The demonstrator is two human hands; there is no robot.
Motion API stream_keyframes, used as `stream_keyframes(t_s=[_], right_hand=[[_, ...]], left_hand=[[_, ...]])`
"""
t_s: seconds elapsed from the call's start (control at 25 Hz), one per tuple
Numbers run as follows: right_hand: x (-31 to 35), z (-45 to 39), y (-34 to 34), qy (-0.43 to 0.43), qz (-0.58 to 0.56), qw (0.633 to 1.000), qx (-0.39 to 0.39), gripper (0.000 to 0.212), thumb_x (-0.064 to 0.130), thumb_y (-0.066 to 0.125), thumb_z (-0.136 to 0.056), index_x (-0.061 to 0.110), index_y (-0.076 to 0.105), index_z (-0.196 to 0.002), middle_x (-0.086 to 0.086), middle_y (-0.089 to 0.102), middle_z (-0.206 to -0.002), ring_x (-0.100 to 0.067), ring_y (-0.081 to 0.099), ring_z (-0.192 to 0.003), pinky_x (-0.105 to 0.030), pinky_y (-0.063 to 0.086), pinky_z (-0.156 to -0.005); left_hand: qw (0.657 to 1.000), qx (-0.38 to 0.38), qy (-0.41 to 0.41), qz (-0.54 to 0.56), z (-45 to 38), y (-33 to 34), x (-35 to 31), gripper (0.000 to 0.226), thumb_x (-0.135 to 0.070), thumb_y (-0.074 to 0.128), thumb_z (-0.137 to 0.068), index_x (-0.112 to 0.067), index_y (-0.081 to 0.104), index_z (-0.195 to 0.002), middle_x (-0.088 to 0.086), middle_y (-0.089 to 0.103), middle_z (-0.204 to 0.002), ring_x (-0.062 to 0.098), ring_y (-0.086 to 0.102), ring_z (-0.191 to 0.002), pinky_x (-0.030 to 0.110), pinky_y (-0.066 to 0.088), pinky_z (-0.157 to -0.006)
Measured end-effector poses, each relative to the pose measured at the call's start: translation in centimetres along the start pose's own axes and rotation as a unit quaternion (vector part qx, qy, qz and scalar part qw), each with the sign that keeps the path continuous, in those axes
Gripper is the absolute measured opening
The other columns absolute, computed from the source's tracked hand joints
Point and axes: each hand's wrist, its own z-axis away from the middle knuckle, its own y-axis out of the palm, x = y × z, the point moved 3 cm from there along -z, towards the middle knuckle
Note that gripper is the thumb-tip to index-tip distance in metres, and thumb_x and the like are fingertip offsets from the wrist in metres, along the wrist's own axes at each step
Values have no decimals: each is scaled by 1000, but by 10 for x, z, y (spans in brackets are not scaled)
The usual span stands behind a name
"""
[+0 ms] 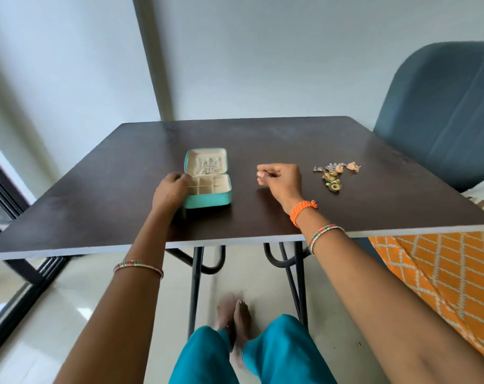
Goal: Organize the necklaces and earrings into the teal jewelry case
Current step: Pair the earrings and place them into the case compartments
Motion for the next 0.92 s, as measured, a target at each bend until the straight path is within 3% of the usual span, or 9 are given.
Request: stream_keyframes(t_s=[0.12, 0.24, 0.4, 0.52, 0.68, 0.92], right_hand=[[6, -8, 10, -30, 31, 999, 13, 15, -7, 63, -83, 4, 65, -93, -10, 69, -74, -5, 63, -50, -20, 55, -53], [10, -12, 21, -75, 86, 993, 4, 15, -6, 60, -82, 8, 57, -77, -10, 68, -69, -19, 65, -55, -34, 58, -57], [16, -2, 43, -250, 272, 924, 96, 9, 3, 61, -85, 8, 68, -86, -8, 71, -81, -22, 65, -75, -37, 54, -70], [19, 2, 43, -292, 247, 919, 94, 13, 4, 63, -85, 6, 71, -95, -8, 73, -91, -19, 67, -81, -36, 54, -76], [23, 4, 38, -324, 187, 926, 52, 12, 3, 68, -81, 3, 73, -92, -8, 74, -88, -8, 65, -78, -18, 53, -74], [21, 4, 40, -293, 135, 944, 71, 7, 2, 74, -75, 2, 74, -82, -7, 74, -81, -10, 67, -73, -21, 56, -70]], left_hand=[[988, -35, 72, -135, 4, 14, -1, 43, -35, 31, -96, -25, 46, -134, 8, 54, -135, 29, 44, -127, 41, 19, -115], [985, -35, 96, -139, 5, 15, -2, 43, -28, 25, -97, -25, 38, -139, 8, 51, -138, 25, 40, -131, 40, 11, -116], [980, -15, 101, -170, 4, 18, 3, 50, -27, 19, -98, -22, 26, -147, 10, 41, -147, 21, 32, -139, 42, 4, -118], [978, 15, 102, -180, 9, 22, 2, 54, -24, 19, -98, -17, 14, -151, 9, 27, -155, 17, 20, -144, 40, -2, -118], [977, 37, 105, -180, 11, 22, 2, 54, -25, 18, -98, -18, 10, -152, 5, 22, -157, 15, 19, -145, 40, -6, -117], [972, 65, 132, -186, 14, 30, 3, 53, -29, 17, -100, -19, 9, -152, 2, 22, -157, 15, 20, -144, 41, -8, -117]])
